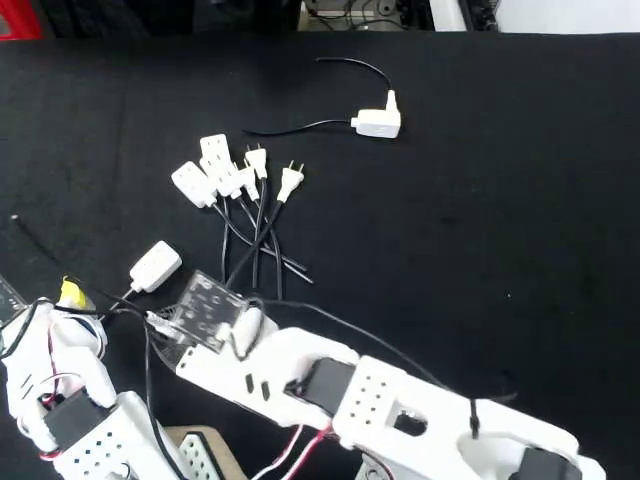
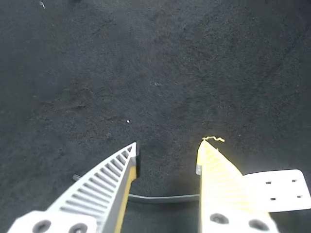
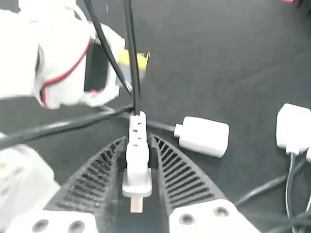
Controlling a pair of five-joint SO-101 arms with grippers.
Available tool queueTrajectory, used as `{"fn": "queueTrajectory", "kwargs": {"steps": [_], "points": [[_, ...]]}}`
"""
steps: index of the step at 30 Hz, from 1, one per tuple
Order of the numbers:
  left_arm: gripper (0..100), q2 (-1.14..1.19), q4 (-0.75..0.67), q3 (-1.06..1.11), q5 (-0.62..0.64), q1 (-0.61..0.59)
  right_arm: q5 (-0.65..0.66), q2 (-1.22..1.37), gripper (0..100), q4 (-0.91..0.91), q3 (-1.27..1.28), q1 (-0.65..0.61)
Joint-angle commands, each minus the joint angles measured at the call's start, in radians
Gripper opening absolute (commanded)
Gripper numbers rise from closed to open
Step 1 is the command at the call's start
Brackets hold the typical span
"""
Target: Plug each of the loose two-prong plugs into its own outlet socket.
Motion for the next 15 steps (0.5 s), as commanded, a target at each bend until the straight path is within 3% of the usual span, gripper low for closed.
{"fn": "queueTrajectory", "kwargs": {"steps": [1, 5, 15], "points": [[21, -0.008, -0.021, -0.053, 0.055, 0.007, 0.008, -0.039, 1.1, -0.137, 0.027, 0.041], [21, -0.008, -0.021, -0.107, 0.161, 0.039, 0.011, -0.041, 1.1, -0.293, 0.096, 0.054], [21, -0.009, -0.015, -0.265, 0.172, 0.386, 0.012, -0.041, 1.1, -0.387, 0.127, 0.132]]}}
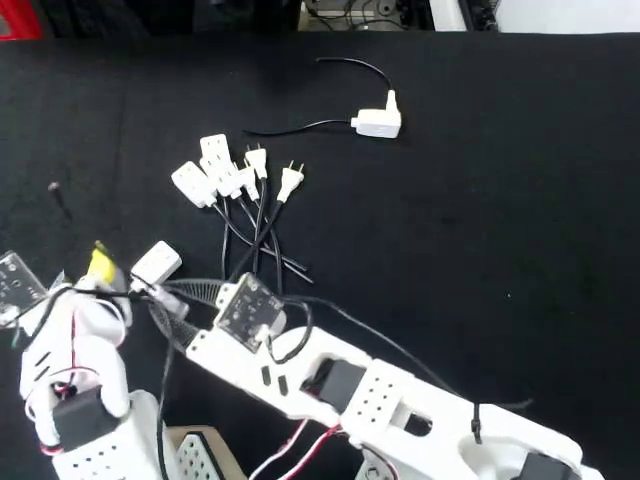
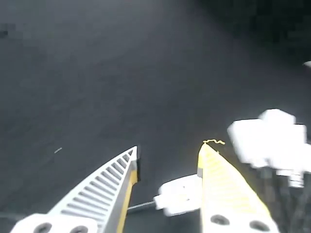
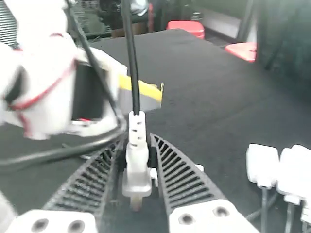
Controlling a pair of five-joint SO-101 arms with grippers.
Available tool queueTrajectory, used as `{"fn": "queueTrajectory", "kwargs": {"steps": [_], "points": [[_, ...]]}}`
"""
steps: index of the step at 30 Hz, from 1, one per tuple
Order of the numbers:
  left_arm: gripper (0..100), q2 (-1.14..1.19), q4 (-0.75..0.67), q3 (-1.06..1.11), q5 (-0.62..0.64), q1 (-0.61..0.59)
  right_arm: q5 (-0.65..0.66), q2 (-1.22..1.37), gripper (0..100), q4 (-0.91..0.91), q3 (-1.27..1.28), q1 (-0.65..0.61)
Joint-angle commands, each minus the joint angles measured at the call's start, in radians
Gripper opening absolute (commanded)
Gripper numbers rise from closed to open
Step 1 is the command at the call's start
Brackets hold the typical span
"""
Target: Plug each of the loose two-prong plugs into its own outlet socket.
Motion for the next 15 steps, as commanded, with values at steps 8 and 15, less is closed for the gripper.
{"fn": "queueTrajectory", "kwargs": {"steps": [8, 15], "points": [[21, -0.009, 0.046, -0.240, 0.014, 0.352, 0.011, -0.025, 1.1, -0.025, -0.024, 0.063], [21, -0.009, 0.055, -0.285, 0.012, 0.420, 0.011, -0.031, 1.1, -0.025, -0.019, 0.063]]}}
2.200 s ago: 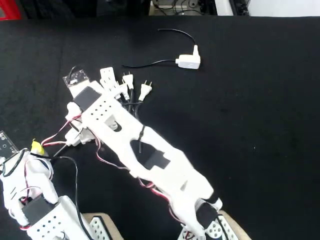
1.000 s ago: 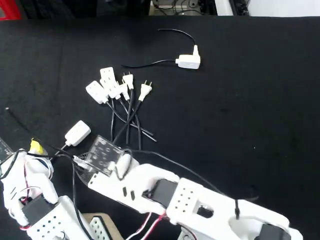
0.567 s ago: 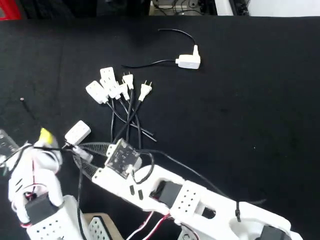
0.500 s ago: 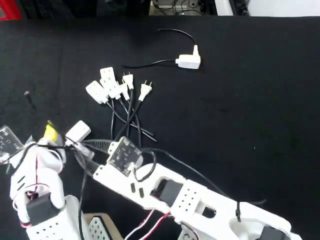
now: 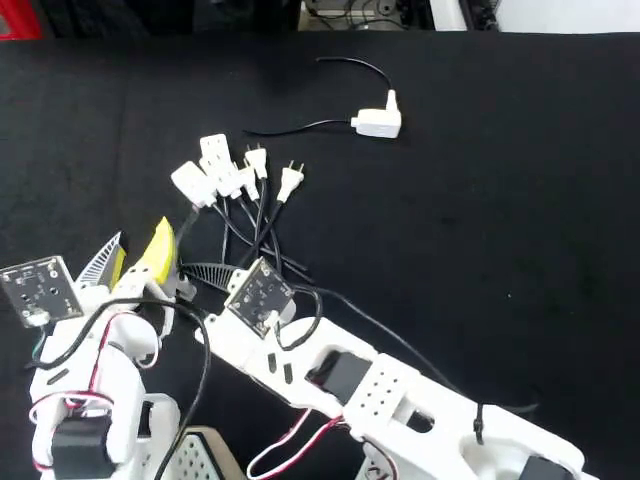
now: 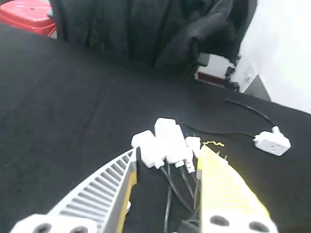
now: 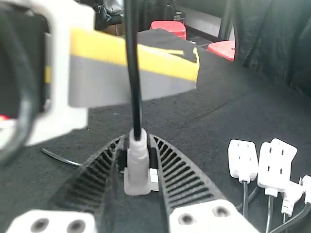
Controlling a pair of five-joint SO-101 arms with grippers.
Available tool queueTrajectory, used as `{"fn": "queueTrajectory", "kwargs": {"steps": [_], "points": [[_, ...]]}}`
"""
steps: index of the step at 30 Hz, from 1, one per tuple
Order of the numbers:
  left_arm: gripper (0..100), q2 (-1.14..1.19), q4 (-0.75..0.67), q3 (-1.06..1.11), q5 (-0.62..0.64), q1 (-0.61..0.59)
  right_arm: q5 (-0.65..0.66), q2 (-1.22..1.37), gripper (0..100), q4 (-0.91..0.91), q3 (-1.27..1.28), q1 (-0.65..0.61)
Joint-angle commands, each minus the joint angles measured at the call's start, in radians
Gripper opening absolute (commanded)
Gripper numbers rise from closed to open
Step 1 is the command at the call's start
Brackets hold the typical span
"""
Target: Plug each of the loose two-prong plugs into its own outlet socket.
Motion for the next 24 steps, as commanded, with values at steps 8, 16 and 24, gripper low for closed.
{"fn": "queueTrajectory", "kwargs": {"steps": [8, 16, 24], "points": [[21, -0.005, 0.014, -0.064, 0.002, 0.039, 0.011, -0.031, 1.1, -0.018, -0.019, 0.012], [21, -0.005, 0.048, -0.064, -0.069, 0.058, 0.011, -0.030, 1.1, 0.014, -0.025, 0.008], [21, -0.005, 0.101, -0.081, -0.150, 0.068, 0.005, -0.031, 1.1, 0.249, -0.150, 0.043]]}}
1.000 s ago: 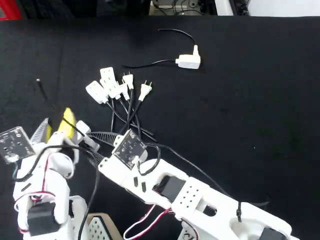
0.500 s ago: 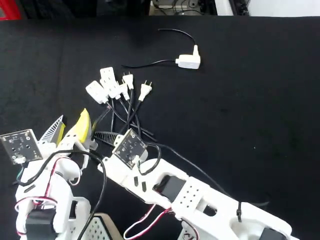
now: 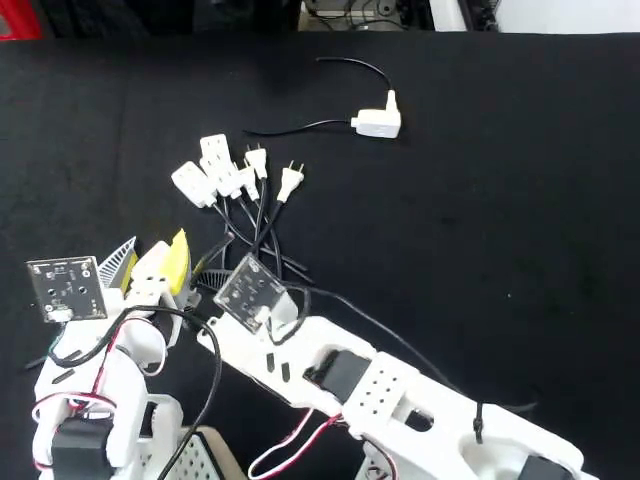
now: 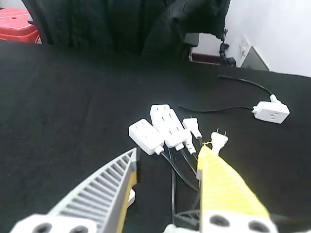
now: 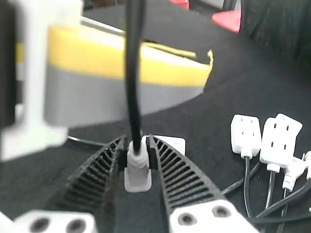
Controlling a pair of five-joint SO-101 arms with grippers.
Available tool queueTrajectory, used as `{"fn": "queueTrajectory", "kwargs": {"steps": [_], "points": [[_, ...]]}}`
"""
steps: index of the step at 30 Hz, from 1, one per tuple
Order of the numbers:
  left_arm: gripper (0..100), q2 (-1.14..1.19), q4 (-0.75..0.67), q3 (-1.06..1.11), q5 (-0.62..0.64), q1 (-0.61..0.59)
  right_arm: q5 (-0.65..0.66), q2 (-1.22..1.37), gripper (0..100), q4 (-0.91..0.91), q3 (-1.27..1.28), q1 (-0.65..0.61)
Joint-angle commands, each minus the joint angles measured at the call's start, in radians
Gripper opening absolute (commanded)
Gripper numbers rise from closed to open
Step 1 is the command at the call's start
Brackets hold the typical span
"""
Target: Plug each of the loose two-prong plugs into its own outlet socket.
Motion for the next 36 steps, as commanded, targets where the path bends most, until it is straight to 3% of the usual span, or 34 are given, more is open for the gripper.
{"fn": "queueTrajectory", "kwargs": {"steps": [1, 5, 10, 13, 18, 22, 26, 30, 36], "points": [[21, -0.005, 0.066, -0.084, -0.020, 0.008, 0.005, -0.031, 1.1, 0.091, -0.119, 0.057], [21, -0.005, 0.163, -0.165, -0.021, -0.045, 0.005, -0.033, 1.1, 0.143, -0.166, 0.098], [21, -0.005, 0.167, -0.183, -0.021, -0.302, -0.012, -0.035, 1.1, 0.196, -0.229, 0.169], [21, -0.005, 0.163, -0.143, -0.032, -0.311, -0.175, -0.077, 1.1, 0.137, -0.239, 0.241], [21, -0.005, 0.147, -0.074, -0.149, -0.188, -0.462, -0.297, 1.1, 0.031, -0.137, 0.362], [21, -0.005, 0.141, -0.042, -0.178, -0.010, -0.591, -0.575, 1.1, 0.006, 0.008, 0.318], [21, -0.005, 0.127, -0.056, -0.155, 0.116, -0.603, -0.799, 1.1, 0.094, 0.088, 0.181], [21, -0.005, 0.087, -0.061, -0.020, 0.140, -0.601, -0.832, 1.1, 0.206, 0.073, 0.048], [22, -0.005, 0.086, -0.097, 0.037, 0.140, -0.601, -0.745, 1.1, 0.206, 0.041, 0.064]]}}
